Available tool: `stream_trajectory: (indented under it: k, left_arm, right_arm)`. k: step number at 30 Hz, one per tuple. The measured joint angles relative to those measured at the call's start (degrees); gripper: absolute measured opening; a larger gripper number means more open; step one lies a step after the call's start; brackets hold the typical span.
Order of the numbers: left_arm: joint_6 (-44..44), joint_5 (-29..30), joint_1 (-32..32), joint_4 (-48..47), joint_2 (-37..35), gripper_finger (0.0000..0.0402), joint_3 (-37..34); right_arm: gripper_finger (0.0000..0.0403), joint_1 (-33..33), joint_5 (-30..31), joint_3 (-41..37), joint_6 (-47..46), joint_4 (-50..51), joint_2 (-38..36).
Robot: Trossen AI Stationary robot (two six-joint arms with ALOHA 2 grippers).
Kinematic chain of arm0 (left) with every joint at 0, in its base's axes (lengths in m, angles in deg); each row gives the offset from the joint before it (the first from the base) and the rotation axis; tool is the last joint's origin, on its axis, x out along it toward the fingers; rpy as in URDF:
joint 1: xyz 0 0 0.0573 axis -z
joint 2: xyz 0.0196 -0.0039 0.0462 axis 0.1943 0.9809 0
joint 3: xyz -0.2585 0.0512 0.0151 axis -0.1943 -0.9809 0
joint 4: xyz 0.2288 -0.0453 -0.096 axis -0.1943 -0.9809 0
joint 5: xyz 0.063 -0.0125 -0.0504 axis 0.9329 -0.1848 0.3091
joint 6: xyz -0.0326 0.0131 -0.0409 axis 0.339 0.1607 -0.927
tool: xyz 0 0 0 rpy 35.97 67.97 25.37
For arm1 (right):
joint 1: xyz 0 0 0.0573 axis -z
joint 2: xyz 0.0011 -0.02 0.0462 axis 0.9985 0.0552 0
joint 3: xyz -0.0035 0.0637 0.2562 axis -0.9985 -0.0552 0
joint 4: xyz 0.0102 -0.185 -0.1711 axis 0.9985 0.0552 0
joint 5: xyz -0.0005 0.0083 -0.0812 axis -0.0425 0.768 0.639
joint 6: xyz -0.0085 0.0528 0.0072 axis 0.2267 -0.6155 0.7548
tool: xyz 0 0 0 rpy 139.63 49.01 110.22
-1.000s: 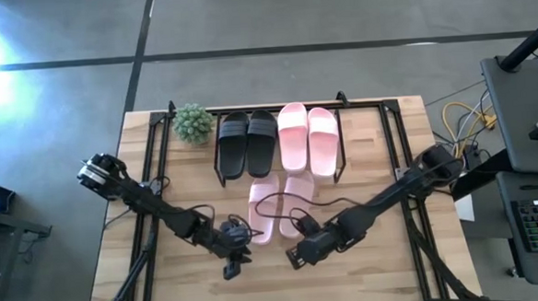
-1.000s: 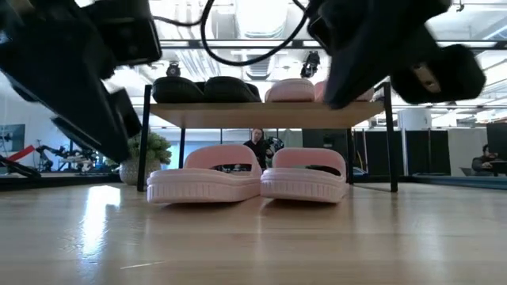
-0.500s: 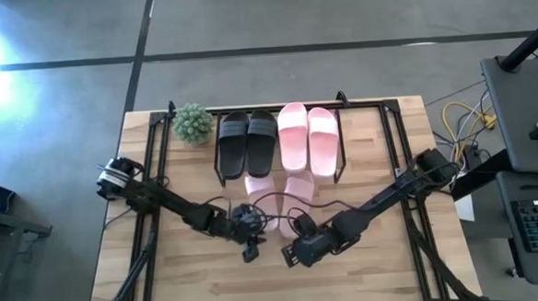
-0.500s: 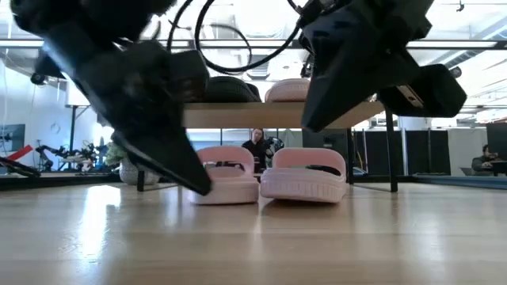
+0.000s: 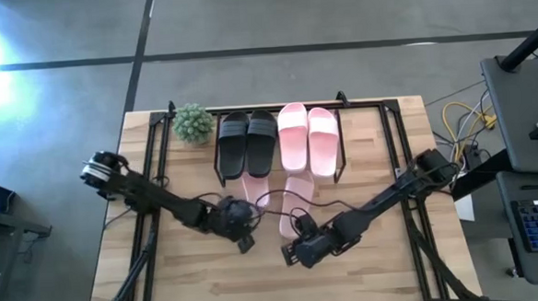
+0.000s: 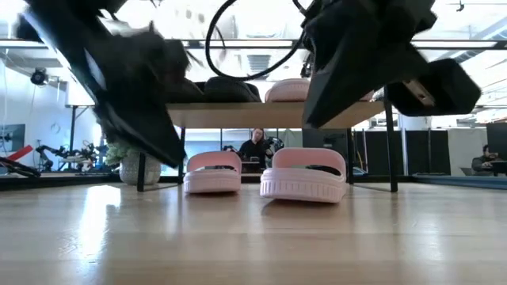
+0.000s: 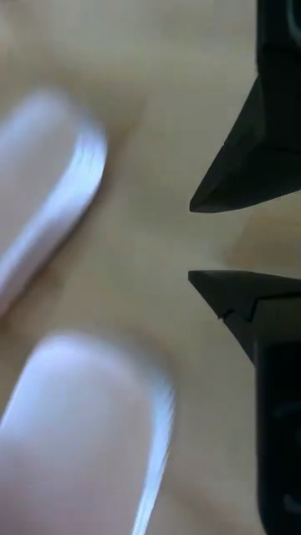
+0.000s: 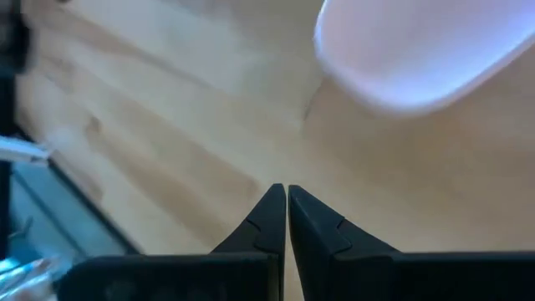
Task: Pick and place slides into the shelf
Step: Adjust the pink slippers under the shelf
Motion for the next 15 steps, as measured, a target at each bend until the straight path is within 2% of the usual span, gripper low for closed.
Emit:
stream_trajectory:
  k: [4,7,15]
  left_arm:
    - [-4.9,-1.02,5.37,-0.5,-4.58,0.0107,0.02]
    - [-8.91,1.33,10.36,-1.52,-7.4,0.0107,0.02]
    - [-10.49,7.91,20.66,-2.74,-11.15,0.0107,0.0]
  right_arm:
    - [0.0011,-1.09,-1.07,0.0,-1.02,-2.79,0.0]
    - [0.0011,-1.34,0.48,0.08,-1.01,-3.52,1.12]
    - [0.0011,0.37,1.47,2.86,0.94,-5.46,11.11]
